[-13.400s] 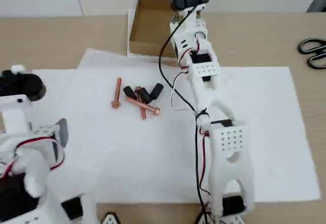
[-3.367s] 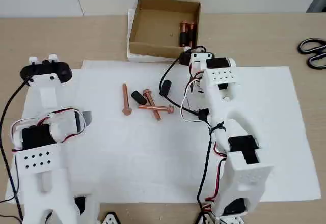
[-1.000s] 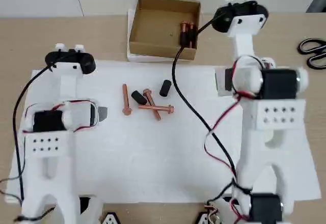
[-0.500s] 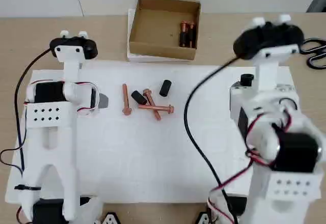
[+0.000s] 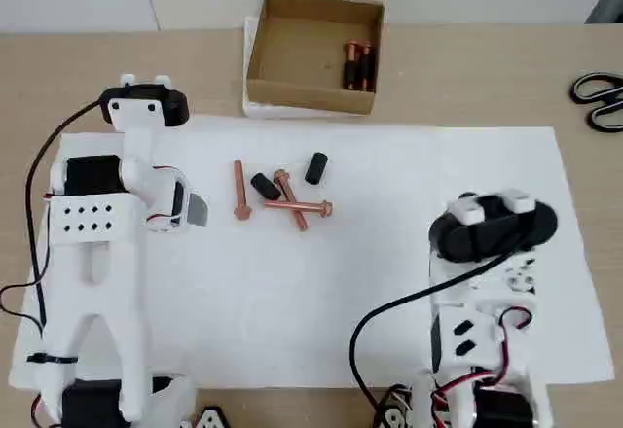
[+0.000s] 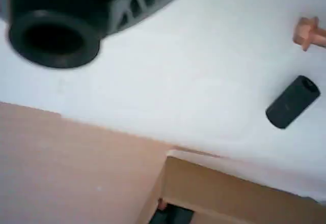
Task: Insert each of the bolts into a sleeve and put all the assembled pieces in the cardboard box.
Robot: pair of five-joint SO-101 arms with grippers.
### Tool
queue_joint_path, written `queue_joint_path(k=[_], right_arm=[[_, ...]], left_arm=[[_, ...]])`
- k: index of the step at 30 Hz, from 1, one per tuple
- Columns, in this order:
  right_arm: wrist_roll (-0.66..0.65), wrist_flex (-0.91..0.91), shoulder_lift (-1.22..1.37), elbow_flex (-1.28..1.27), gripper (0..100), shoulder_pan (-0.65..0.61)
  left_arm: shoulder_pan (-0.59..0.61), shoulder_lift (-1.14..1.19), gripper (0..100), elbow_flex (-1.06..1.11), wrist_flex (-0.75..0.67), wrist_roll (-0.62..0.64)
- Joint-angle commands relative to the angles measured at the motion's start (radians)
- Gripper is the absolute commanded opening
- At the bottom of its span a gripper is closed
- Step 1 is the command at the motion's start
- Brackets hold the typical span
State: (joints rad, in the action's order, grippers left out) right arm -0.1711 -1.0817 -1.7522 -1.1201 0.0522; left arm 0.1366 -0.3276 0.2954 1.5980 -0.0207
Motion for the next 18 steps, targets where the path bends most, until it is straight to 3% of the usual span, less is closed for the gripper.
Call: queue_joint_path(k=[1,9,18], right_arm=[[-0.021,0.036,-0.062,-0.037,0.4,0.028],[-0.037,0.019,0.044,0.025,0.4,0.027],[-0.032,-0.124,0.550,0.382,0.4,0.028]], left_arm=[[-0.005,0.000,23,-0.047,0.006,-0.008],[-0.005,0.008,23,-0.047,0.006,-0.003],[-0.011,0.009,23,-0.047,-0.046,0.021]])
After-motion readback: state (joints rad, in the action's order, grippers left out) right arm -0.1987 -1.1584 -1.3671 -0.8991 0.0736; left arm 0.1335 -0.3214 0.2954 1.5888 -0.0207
